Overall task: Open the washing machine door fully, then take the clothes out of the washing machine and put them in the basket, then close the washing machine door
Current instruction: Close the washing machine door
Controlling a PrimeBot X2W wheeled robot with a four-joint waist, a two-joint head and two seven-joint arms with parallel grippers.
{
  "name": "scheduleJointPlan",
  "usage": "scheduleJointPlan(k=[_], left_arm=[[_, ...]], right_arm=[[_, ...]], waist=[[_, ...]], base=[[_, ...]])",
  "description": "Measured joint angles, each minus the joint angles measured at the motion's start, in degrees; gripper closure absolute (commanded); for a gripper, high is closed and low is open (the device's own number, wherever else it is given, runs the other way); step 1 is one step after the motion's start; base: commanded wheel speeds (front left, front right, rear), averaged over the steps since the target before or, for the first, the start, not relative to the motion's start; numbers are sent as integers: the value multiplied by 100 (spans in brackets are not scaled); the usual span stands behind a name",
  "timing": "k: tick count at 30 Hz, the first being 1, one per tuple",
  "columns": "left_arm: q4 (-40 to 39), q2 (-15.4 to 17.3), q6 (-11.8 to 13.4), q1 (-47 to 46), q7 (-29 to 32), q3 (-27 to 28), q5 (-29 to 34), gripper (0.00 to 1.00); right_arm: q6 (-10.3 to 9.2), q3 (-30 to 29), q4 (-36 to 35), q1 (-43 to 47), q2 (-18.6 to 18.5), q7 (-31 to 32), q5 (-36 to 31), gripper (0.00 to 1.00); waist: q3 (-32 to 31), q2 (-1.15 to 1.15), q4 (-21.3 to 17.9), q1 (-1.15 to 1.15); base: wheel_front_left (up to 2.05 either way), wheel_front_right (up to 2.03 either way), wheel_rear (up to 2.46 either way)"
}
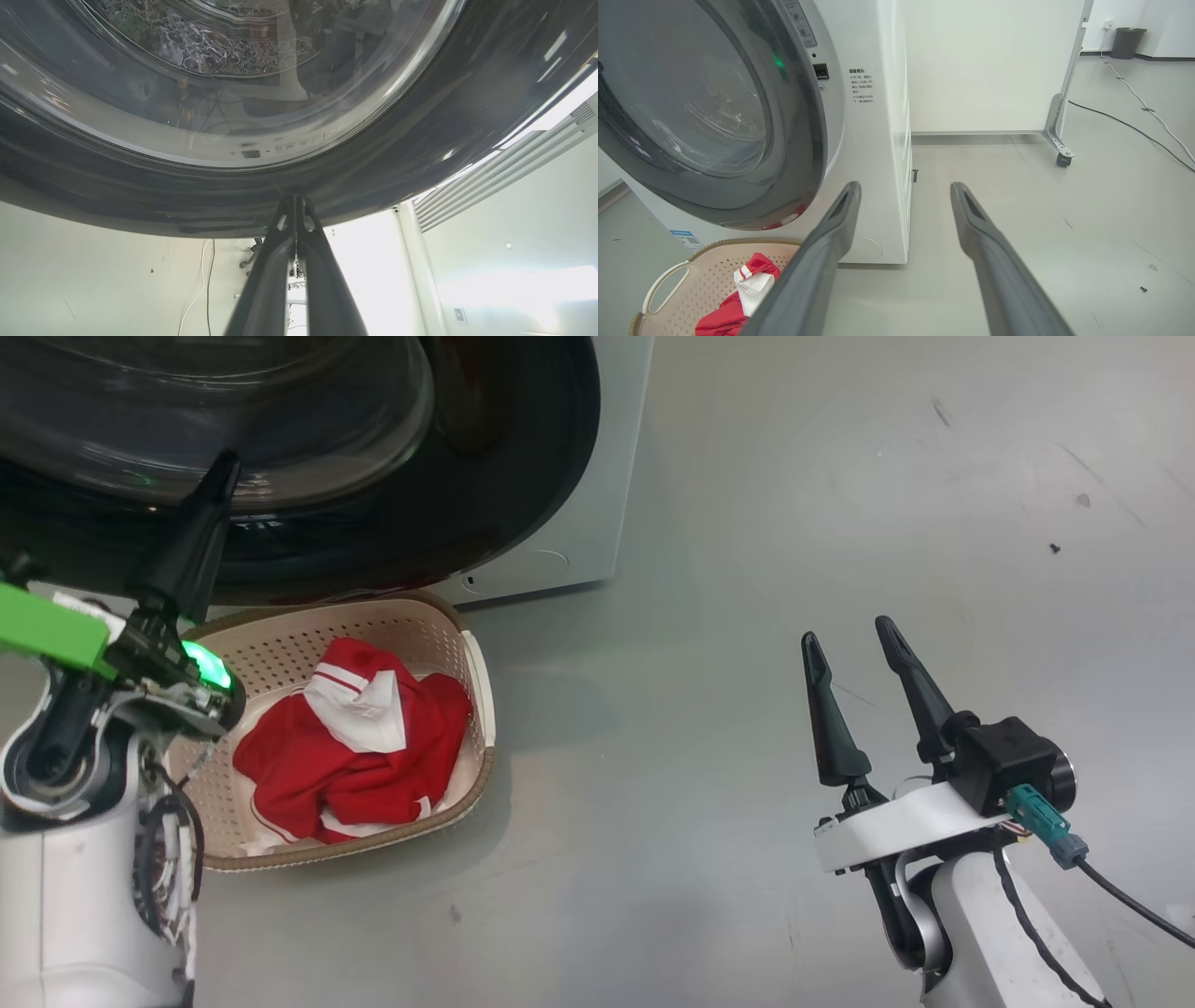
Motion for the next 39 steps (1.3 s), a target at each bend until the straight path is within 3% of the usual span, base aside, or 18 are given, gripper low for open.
scheduleJointPlan(k=[8,9,10,11,12,13,14,15,16,26,30,39], left_arm=[[-522,-149,0,1136,-140,272,-158,100],[-565,-156,0,1282,-140,276,-172,96],[-598,-162,0,1427,-140,272,-181,89],[-633,-172,0,1561,-141,276,-183,67],[-667,-179,0,1688,-141,274,-196,56],[-687,-182,0,1799,-135,261,-202,53],[-708,-182,0,1912,-136,246,-196,37],[-733,-182,0,2032,-135,224,-182,14],[-768,-183,0,2150,-136,208,-181,0],[-1266,-190,0,2942,-412,280,-103,0],[-1532,-191,0,3168,-701,304,278,0],[-2230,-190,0,3323,-1497,33,1922,0]], right_arm=[[52,-73,165,228,-58,0,-55,0],[57,-77,171,254,-62,0,-80,0],[62,-87,175,277,-65,0,-102,0],[80,-103,180,292,-73,0,-102,0],[94,-122,183,309,-81,0,-102,0],[94,-136,187,326,-89,0,-102,0],[97,-144,191,345,-93,0,-102,0],[100,-147,203,364,-94,0,-103,0],[100,-145,219,377,-93,0,-111,0],[146,-194,296,605,-87,0,-153,0],[145,-238,300,640,-88,0,-153,0],[145,-315,315,832,-94,0,-181,0]], waist=[[-351,0,354,0],[-395,0,399,0],[-438,0,448,0],[-477,0,495,0],[-516,0,545,0],[-554,0,592,0],[-592,0,638,0],[-631,0,683,0],[-671,0,723,0],[-1061,0,1006,0],[-1180,0,1090,0],[-1441,0,1229,0]], base=[[0,0,0],[0,0,0],[0,0,0],[0,0,0],[0,0,0],[0,0,0],[0,0,0],[0,0,0],[0,0,0],[0,0,0],[0,0,0],[0,0,0]])
